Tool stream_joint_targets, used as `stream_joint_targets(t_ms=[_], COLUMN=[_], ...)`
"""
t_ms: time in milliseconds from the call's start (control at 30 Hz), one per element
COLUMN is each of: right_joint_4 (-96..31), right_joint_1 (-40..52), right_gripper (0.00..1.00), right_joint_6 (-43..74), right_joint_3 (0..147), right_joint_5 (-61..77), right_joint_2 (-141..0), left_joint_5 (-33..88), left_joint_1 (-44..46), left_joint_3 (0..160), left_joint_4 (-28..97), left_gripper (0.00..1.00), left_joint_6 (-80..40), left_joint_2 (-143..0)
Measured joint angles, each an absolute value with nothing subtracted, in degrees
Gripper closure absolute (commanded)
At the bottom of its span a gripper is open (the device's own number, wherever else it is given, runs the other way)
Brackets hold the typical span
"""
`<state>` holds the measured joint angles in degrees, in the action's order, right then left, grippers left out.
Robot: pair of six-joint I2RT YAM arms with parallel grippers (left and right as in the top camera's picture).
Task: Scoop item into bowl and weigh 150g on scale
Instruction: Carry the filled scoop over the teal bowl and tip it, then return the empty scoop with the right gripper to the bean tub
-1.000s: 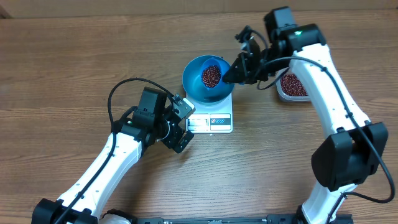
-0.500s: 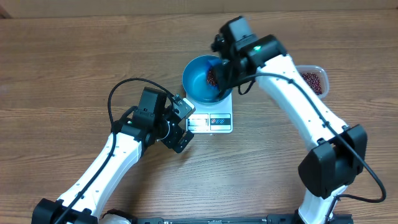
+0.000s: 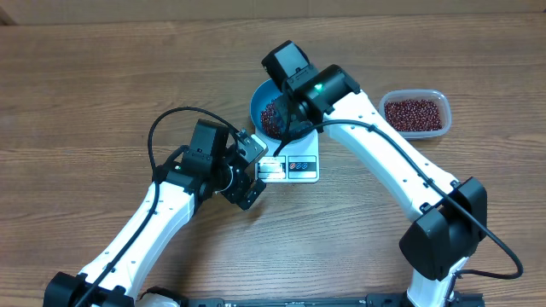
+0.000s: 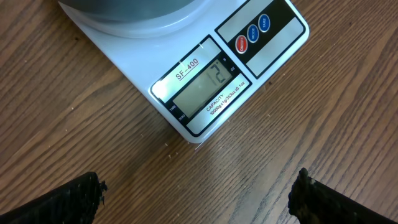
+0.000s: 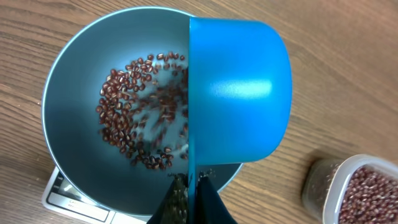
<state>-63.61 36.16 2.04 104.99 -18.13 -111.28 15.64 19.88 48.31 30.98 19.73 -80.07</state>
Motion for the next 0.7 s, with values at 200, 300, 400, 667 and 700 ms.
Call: stream_joint_targets(t_ms=[200,300,400,667,700], right_joint_4=[-63.6,-63.7,-63.7,-63.4,-63.3], right_joint_1=[38.3,39.0,39.1,38.8,38.5], right_gripper=[0.96,0.96,0.96,0.96,0.96], right_joint_6=[1.4,1.3,1.3,1.3,1.3], right_joint_3=[105.0,105.0,105.0,105.0,105.0], right_joint_5=[-21.9,-23.2,-23.6,-21.4,-20.6], right_joint_2=[-111.3,-111.3,-111.3,-110.3,-109.6], left_joint_5=[15.6,15.6,15.6,15.6,15.6], left_joint_1=[19.9,19.9,19.9,19.9,19.9], left_joint_3=[48.3,48.3,48.3,48.3,48.3], left_joint_4=[31.0,31.0,31.0,31.0,31.0], left_gripper=[0.0,0.0,0.0,0.01,0.0], left_joint_6=[19.7,19.7,19.7,19.7,19.7], left_joint_2=[-80.1,-80.1,-80.1,-80.1,-80.1])
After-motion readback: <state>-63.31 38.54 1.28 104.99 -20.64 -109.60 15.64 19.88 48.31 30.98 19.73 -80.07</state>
